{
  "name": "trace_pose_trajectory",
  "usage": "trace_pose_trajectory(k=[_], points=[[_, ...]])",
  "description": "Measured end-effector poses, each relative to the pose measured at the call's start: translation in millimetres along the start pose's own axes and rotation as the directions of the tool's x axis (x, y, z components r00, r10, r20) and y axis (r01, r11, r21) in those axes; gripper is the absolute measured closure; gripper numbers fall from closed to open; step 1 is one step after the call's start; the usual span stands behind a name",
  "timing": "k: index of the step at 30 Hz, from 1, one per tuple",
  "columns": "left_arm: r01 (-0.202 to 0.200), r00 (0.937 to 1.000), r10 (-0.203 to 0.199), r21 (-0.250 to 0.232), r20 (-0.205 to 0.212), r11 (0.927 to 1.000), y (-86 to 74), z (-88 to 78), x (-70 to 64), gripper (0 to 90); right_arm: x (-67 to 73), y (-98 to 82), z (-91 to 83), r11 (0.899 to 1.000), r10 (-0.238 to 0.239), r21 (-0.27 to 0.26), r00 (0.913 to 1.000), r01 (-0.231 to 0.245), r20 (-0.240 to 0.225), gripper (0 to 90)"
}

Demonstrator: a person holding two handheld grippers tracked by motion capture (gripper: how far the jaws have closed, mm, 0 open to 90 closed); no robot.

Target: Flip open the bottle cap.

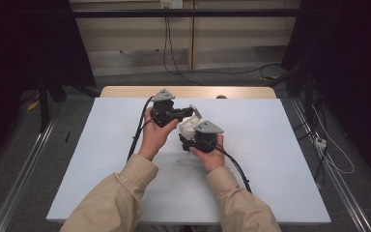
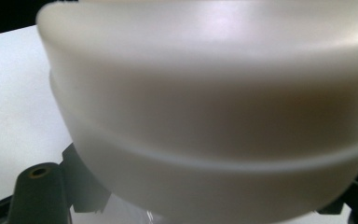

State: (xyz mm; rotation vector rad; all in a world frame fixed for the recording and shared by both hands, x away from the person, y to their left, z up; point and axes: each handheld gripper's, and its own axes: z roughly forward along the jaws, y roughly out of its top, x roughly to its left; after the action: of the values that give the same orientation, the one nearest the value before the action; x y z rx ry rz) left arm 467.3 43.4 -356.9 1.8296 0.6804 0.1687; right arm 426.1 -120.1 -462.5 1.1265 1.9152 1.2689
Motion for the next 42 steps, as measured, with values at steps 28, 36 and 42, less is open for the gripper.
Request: trace_pose_trajectory(k=[28, 36, 42], points=[[-0.004, 1.0, 0.004, 0.0, -0.008, 1.0, 9.5, 10.0, 0.4, 90.0, 0.3, -0.1, 0.1, 1.0, -0.009, -0.001, 1.0, 0.009, 0.003, 18.9], [-0.01, 0.9999, 0.01, 0.002, -0.008, 0.9999, 11.3, 13.6, 0.5, 90.0, 0.2, -0.1, 0.1, 1.0, -0.008, -0.001, 1.0, 0.008, 0.002, 18.9], [-0.016, 0.9998, 0.016, 0.0, -0.008, 0.9999, 13.5, 15.3, -0.1, 90.0, 0.2, -0.2, 0.1, 1.0, -0.009, -0.001, 1.0, 0.009, 0.002, 18.9]])
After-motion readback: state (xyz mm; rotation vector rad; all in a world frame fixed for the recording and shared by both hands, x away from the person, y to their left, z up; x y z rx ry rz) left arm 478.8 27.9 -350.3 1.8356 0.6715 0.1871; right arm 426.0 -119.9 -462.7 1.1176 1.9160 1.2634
